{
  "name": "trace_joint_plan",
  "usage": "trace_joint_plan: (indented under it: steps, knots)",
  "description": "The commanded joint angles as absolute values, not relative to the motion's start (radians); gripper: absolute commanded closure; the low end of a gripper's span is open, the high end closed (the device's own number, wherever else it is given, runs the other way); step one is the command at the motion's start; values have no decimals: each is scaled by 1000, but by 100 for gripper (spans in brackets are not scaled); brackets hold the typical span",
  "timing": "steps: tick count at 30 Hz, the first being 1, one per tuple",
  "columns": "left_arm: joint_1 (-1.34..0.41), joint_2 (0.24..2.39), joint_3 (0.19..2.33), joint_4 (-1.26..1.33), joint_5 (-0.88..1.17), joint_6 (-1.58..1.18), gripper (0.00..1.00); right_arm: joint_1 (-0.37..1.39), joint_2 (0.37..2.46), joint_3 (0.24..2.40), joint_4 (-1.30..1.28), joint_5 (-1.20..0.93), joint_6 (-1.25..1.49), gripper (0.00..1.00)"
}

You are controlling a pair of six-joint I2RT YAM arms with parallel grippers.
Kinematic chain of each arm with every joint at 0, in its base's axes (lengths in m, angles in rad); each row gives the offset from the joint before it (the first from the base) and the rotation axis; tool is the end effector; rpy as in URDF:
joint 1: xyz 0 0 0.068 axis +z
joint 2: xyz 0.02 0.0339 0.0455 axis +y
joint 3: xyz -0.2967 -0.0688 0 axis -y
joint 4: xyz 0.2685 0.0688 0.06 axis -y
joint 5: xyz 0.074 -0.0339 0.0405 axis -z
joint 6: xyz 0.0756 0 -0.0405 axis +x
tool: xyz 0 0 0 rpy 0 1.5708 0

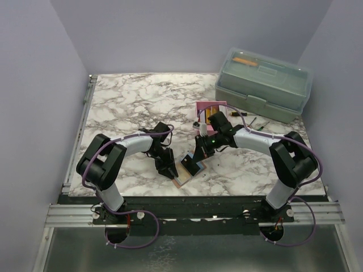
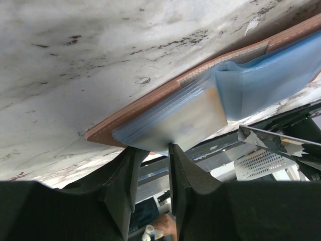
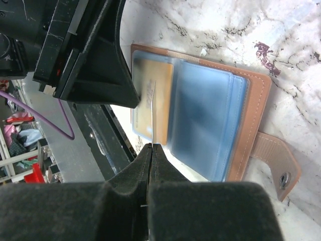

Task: Put the credit cards into the card holder
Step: Insert the credit card into the card holder.

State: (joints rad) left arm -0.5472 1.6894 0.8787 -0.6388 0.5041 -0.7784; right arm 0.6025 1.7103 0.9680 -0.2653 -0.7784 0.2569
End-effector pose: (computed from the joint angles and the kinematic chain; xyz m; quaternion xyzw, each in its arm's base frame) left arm 0.2377 -0.1876 0.1157 0.0965 -0.9619 0.2323 0.1069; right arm 0.2731 0.2522 0.1619 -0.2567 0.8574 0.4385 0.0819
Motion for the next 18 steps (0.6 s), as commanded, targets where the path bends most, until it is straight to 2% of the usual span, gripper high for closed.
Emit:
trace_joint_plan:
  steps: [1,18]
  knots:
    - [-545,1743,889,-683,339,-694,64,609,1723,989,-279,-830,264,100]
    - [-544,1778,920,-709,325,-663,64,609,1813,1005,-314,-810,234,100]
